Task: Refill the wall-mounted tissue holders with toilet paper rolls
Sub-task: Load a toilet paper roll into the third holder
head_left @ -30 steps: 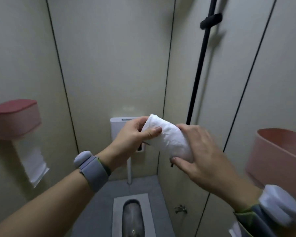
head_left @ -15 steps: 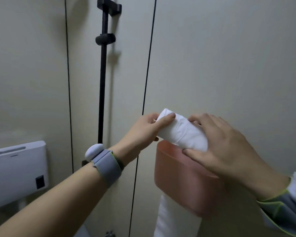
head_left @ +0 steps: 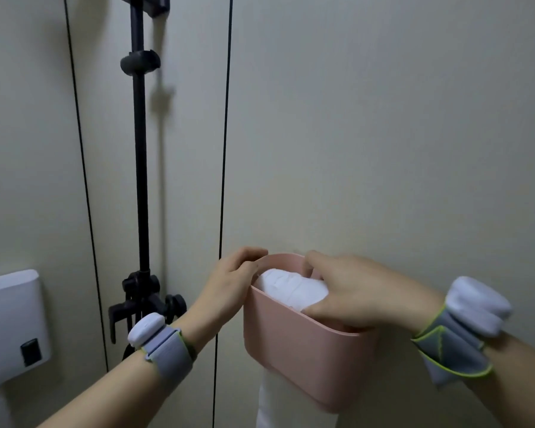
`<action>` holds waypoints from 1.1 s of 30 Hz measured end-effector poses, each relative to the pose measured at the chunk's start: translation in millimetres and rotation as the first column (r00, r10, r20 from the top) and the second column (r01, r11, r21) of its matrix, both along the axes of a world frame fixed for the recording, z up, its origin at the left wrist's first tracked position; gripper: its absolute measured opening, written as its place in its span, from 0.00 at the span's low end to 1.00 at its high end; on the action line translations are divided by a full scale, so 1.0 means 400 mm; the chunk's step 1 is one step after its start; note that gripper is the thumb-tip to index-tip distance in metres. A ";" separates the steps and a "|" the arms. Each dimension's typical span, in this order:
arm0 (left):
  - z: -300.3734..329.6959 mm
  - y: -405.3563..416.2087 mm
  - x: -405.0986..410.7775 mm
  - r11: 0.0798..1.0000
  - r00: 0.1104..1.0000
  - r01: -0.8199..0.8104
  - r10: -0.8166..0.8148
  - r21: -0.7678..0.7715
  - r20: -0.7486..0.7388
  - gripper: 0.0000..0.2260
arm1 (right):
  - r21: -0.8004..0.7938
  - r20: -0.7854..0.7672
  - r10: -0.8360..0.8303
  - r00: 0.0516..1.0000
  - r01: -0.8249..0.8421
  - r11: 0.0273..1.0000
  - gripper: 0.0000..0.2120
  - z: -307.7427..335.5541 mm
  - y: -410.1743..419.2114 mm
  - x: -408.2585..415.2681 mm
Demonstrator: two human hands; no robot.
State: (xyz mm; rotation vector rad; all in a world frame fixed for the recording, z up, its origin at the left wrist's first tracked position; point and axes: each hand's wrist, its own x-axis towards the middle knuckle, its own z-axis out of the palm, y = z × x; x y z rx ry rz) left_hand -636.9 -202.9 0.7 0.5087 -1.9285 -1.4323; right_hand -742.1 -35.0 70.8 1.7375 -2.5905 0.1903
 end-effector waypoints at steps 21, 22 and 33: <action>-0.002 0.010 -0.004 0.998 0.998 -0.060 0.060 0.010 -0.009 0.15 | 0.150 -0.034 0.308 0.951 -0.300 0.942 0.15 -0.020 -0.016 -0.047; -0.001 0.015 0.000 0.995 0.995 -0.098 0.098 -0.001 -0.005 0.14 | 0.132 -0.030 0.327 0.945 -0.320 0.938 0.15 -0.022 -0.021 -0.056; -0.040 0.093 0.272 0.913 0.928 -0.349 0.368 -0.210 0.061 0.09 | -0.279 -0.010 0.488 0.873 -0.471 0.837 0.13 0.017 -0.029 0.045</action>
